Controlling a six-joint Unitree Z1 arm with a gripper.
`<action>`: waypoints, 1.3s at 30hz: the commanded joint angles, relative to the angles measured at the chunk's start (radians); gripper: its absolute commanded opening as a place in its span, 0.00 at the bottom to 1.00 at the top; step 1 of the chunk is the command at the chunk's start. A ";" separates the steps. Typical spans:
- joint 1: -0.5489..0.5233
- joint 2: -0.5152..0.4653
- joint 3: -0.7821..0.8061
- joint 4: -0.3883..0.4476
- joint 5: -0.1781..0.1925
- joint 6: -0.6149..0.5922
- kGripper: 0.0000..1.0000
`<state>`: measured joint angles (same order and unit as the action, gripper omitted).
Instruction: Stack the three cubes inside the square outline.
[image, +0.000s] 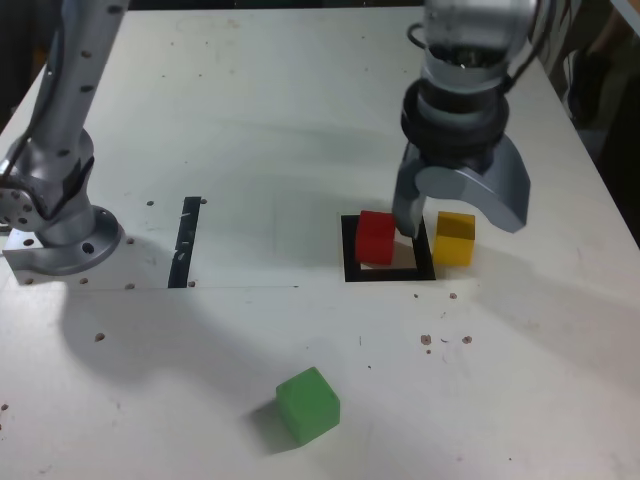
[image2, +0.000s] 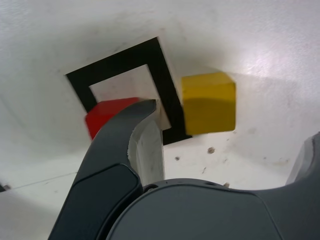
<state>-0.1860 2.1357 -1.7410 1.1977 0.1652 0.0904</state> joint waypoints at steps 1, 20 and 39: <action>0.000 0.012 -0.010 0.002 0.003 0.003 0.96; 0.012 0.082 -0.003 -0.049 -0.024 0.036 0.50; 0.016 0.088 -0.008 -0.058 -0.034 0.040 0.28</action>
<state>-0.1716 2.2236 -1.7456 1.1409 0.1281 0.1287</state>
